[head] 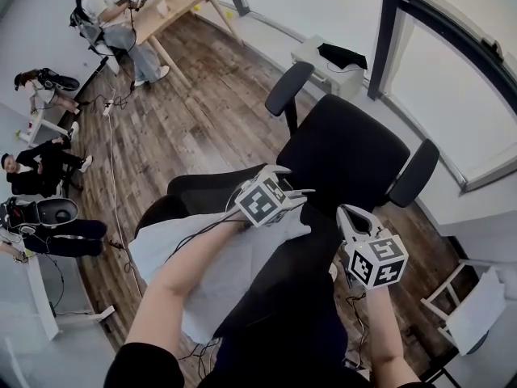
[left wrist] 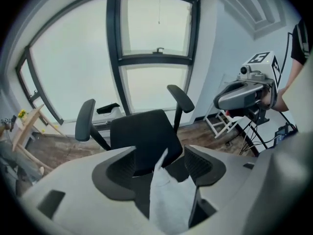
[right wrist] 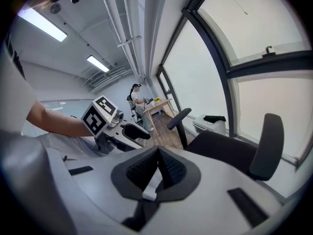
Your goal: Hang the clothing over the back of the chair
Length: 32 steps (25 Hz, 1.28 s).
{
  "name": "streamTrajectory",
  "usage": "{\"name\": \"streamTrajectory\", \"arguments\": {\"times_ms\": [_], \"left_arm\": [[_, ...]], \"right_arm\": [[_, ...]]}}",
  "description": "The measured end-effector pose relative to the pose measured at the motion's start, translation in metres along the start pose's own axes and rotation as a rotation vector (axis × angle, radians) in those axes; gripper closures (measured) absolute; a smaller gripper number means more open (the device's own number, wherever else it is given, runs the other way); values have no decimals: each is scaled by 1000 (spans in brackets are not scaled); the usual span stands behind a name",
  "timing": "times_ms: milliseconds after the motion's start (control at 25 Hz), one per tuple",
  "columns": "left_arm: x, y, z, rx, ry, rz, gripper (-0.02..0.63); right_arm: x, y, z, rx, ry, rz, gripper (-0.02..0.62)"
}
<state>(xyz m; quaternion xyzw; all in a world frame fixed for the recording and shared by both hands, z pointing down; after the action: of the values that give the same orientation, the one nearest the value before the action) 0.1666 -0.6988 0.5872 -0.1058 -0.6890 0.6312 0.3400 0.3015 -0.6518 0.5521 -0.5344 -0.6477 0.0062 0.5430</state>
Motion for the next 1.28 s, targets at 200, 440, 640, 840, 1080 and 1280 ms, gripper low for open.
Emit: {"name": "streamTrajectory", "arguments": {"times_ms": [200, 440, 640, 840, 1080, 1280], "left_arm": [[-3, 4, 6, -3, 33, -4, 298], [-3, 8, 1, 4, 37, 2, 298], [-5, 22, 1, -9, 57, -20, 298], [-7, 41, -3, -22, 94, -61, 298], [-7, 68, -15, -64, 105, -92, 298], [-3, 106, -17, -94, 162, -200, 298]], "right_arm": [[-1, 0, -1, -13, 6, 0, 594], [1, 0, 0, -31, 15, 7, 594], [-3, -2, 5, -46, 20, 4, 594], [-10, -1, 16, -79, 53, -6, 594], [-17, -1, 29, -123, 83, -21, 594], [-29, -5, 52, -173, 92, -58, 594]]}}
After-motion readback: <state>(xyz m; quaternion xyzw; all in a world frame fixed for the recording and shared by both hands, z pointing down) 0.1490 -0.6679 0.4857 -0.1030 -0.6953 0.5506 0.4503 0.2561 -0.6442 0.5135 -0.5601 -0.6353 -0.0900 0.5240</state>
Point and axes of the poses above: the fingertips, and each gripper's own axes: y backward along the fingers, z to its left, x out of its underside, the point moved 3 cm from there along y, backward along the fingers, and after that the axes turned 14 degrees about z, right-handed, at the moved point
